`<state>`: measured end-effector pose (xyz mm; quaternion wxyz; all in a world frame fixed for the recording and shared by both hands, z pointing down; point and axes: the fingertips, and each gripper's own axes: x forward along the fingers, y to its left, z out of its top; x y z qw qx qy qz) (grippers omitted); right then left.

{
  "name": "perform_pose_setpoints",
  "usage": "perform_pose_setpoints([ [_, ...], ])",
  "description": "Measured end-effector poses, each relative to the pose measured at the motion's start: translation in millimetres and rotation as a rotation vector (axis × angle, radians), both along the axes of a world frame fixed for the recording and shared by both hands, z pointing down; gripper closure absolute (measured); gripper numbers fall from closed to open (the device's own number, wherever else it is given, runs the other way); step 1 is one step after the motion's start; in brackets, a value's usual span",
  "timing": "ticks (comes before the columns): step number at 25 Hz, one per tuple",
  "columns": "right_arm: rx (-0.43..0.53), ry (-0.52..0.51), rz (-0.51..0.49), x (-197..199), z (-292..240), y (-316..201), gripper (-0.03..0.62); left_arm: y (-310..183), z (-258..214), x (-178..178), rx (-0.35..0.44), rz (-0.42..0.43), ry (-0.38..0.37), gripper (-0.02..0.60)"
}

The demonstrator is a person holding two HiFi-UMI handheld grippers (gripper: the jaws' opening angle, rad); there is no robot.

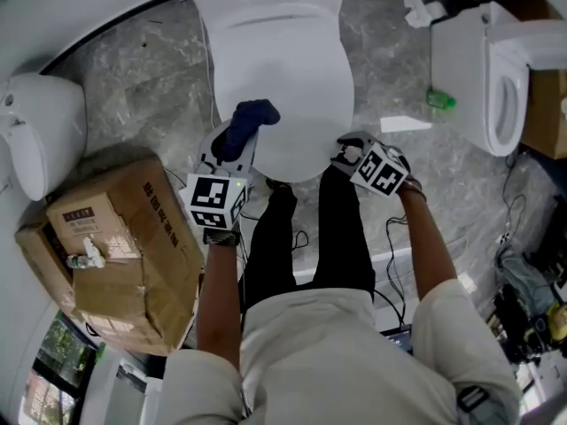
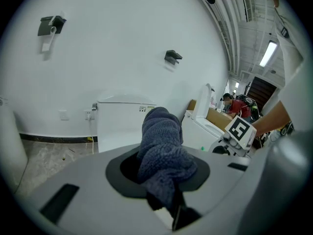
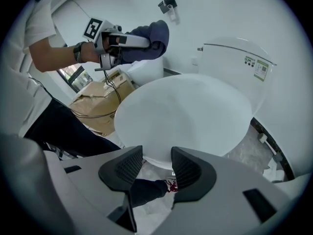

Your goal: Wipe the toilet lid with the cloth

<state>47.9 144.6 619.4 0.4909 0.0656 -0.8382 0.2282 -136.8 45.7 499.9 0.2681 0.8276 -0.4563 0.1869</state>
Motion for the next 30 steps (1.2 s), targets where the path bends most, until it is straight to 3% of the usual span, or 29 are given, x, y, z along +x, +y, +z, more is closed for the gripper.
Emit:
perform_pose_setpoints([
  [7,-0.019,0.083,0.012,0.8,42.4,14.2,0.390,-8.2,12.8,-4.8,-0.010,-0.015,-0.008,0.479],
  [17,-0.064,0.114,0.080,2.4,88.8,26.8,0.388,-14.5,44.2,-9.8,-0.045,-0.044,-0.013,0.479],
  [30,-0.094,0.109,0.097,1.3,109.1,30.8,0.373,-40.9,79.2,-28.4,-0.070,-0.096,-0.037,0.479],
])
